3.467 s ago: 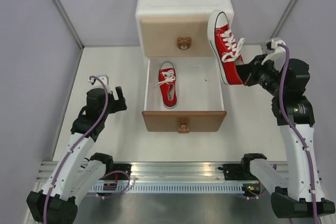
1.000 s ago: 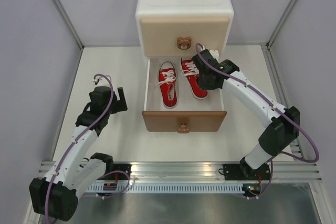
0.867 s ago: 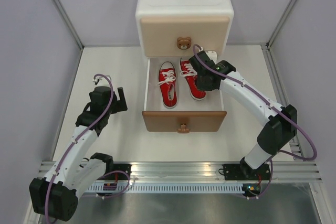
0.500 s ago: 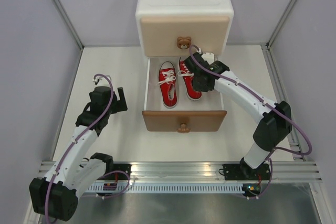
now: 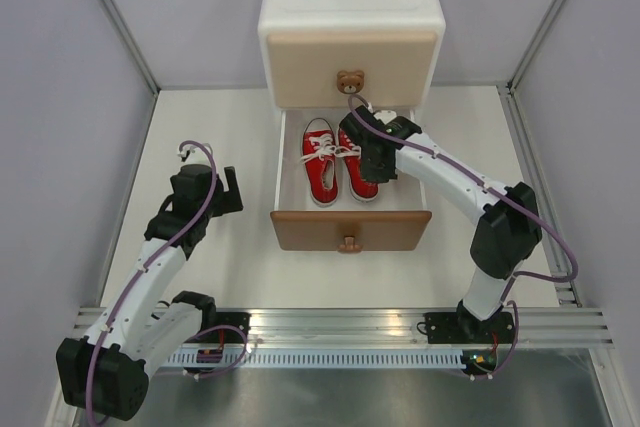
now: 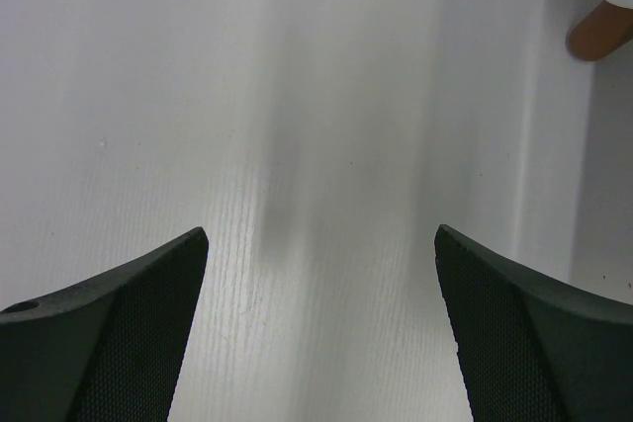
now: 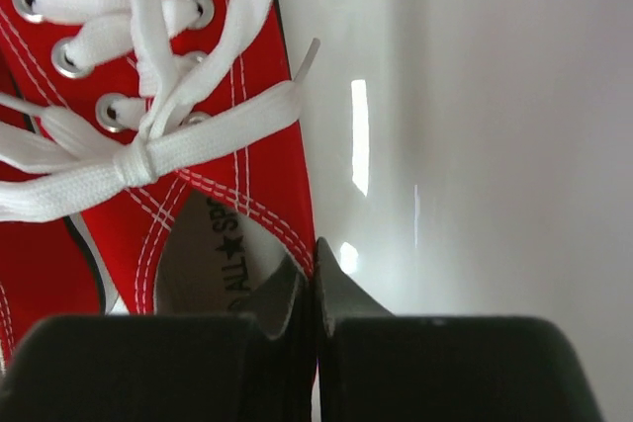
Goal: Place and organize the shoes in the shoe cabinet
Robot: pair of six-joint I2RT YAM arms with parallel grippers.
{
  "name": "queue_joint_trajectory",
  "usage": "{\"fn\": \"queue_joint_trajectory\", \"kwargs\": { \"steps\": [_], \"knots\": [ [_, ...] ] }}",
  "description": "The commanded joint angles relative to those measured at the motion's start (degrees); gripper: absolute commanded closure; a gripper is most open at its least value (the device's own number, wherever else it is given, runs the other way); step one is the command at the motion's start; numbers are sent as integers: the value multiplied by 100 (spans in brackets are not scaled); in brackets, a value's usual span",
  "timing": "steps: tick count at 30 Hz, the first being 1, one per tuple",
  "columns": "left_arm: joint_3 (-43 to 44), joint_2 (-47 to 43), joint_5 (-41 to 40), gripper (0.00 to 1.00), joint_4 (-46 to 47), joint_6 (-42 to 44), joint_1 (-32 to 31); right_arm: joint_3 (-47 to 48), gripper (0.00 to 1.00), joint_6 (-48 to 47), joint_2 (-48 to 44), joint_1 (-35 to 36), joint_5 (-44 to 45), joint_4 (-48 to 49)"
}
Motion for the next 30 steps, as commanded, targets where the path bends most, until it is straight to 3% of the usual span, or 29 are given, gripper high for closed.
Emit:
{"fn": "queue_joint_trajectory", "kwargs": {
  "steps": [1, 9, 18, 30],
  "knots": [
    [39, 6, 2, 2, 207, 180, -21, 100, 97, -54, 155, -117, -73, 703],
    [39, 6, -24, 2, 207, 180, -21, -5, 96, 262, 173, -126, 24, 1072],
    [48, 6, -33, 2, 216, 180, -21, -234, 100, 508, -407, -126, 1043, 1143],
    [48, 41, -33, 2, 207, 189, -21, -374, 100, 544, -442, -117, 1026, 1160]
  ]
}}
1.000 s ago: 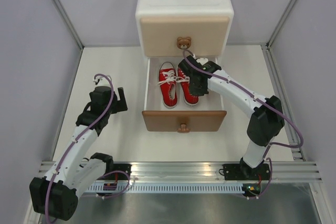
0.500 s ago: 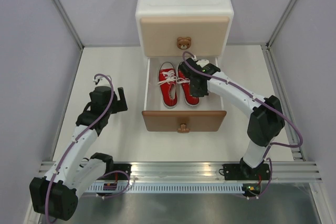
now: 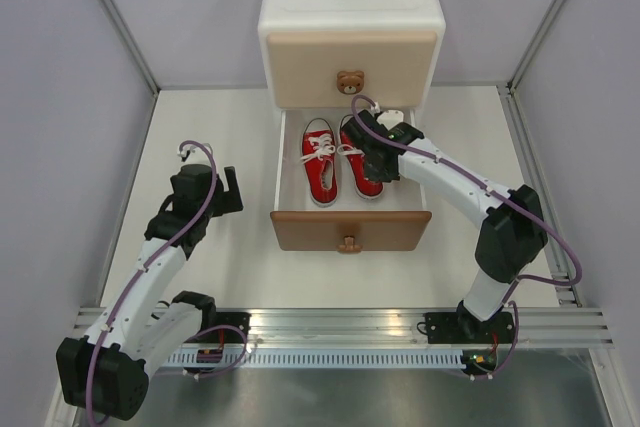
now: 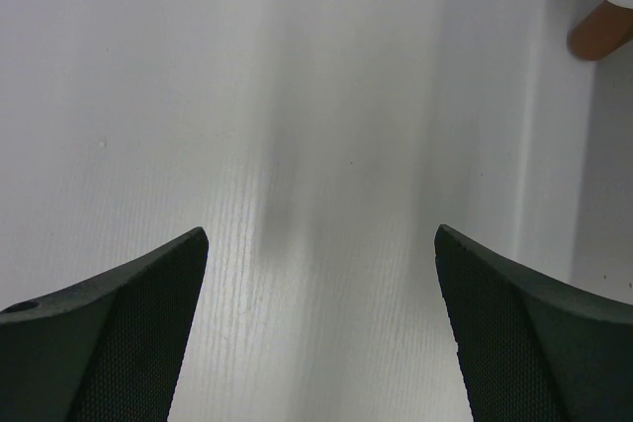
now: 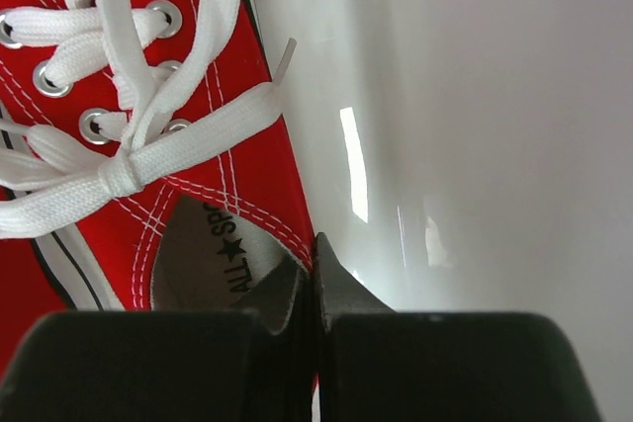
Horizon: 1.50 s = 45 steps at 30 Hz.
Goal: Place and organize the shoes in the shoe cabinet
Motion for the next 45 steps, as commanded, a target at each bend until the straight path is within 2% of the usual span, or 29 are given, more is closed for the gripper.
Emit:
{"fn": "queue_joint_trajectory", "kwargs": {
  "steps": [1, 17, 21, 27, 35, 36, 45],
  "knots": [
    [48, 32, -24, 2, 209, 178, -21, 19, 100, 248, -341, -137, 519, 732],
    [48, 23, -42, 2, 209, 195, -21, -174, 99, 213, -228, -137, 273, 530],
    [48, 15, -42, 2, 209, 187, -21, -192, 90, 239, -149, -137, -34, 547],
    [48, 32, -33, 2, 209, 178, -12, -227, 75, 248, -227, -128, -26, 635],
    [48, 24, -51, 2, 209, 187, -21, -148, 64, 275, -219, -137, -395, 802],
    [40, 24, -51, 2, 209, 187, -21, -165, 59, 275, -271, -137, -387, 802],
    [57, -11, -51, 2, 209, 187, -21, -130, 56, 222, -587, -137, -158, 758]
  ]
}}
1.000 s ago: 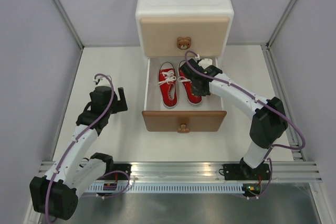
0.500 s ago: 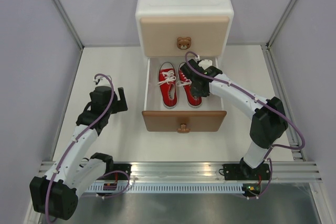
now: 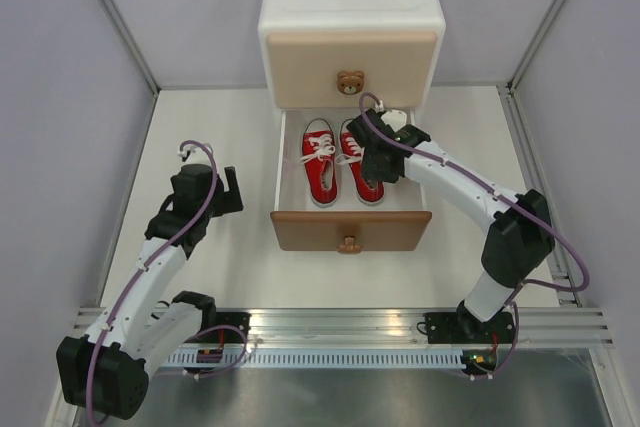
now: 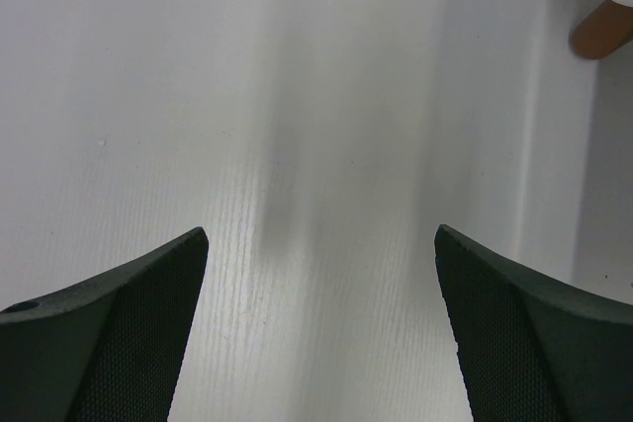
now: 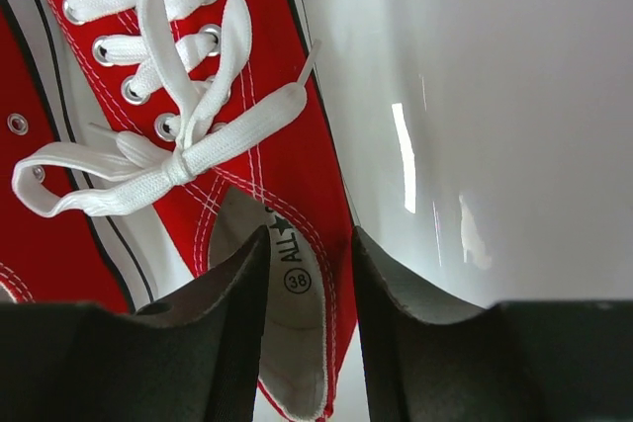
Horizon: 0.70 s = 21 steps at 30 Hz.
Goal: Place and organize the shoes in the shoe cabinet
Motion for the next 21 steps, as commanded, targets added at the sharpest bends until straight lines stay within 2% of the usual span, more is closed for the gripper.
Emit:
{"fn": "queue_joint_trajectory", "kwargs": {
  "steps": [1, 4, 8, 11, 21],
  "knots": [
    [48, -29, -59, 2, 209, 187, -21, 147, 56, 60, -380, -76, 214, 308],
    [57, -47, -60, 2, 209, 187, -21, 95, 52, 8, -635, -67, 249, 431],
    [57, -73, -68, 2, 209, 187, -21, -133, 38, -176, -1048, -76, 152, 922],
    [48, -99, -68, 2, 209, 187, -12, -266, 32, -361, -1329, -76, 12, 1230],
    [31, -231, -68, 2, 209, 195, -12, -969, 29, -818, -2217, -84, -586, 2215]
  ]
}}
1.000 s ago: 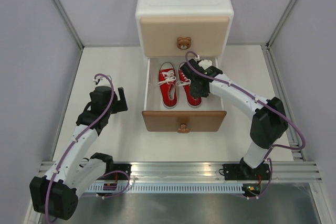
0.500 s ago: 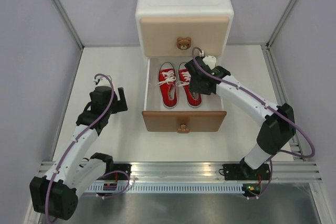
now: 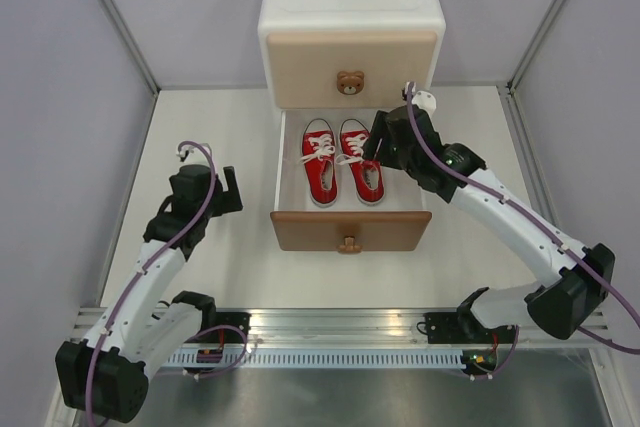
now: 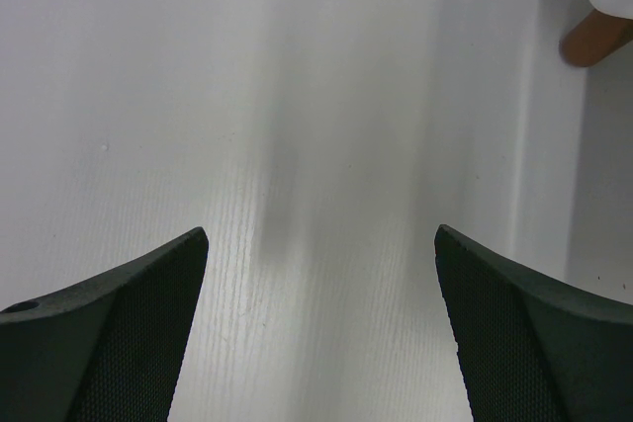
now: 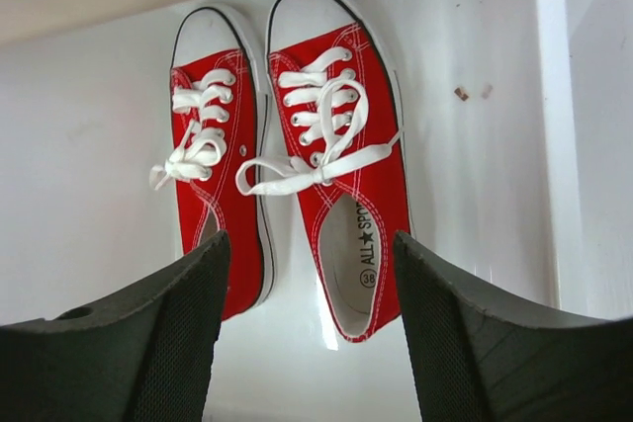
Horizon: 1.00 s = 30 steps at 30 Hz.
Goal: Place and organize the shoes in the shoe cabinet
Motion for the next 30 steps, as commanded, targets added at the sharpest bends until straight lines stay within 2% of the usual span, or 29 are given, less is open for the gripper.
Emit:
{"fn": "queue_joint_trajectory", "kwargs": {
  "steps": [1, 13, 20, 30],
  "knots": [
    [31, -133, -77, 2, 207, 195, -21, -204, 28, -265, -346, 3, -252, 635],
    [22, -317, -51, 2, 207, 187, -21, -363, 12, -1021, -856, -6, -471, 1039],
    [31, -572, 11, 2, 224, 116, -21, -494, 7, -1513, -1374, -6, -568, 1119],
    [329, -1345, 827, 2, -29, -86, -21, -1082, 2, -2032, -2534, 3, -436, 926]
  ]
}}
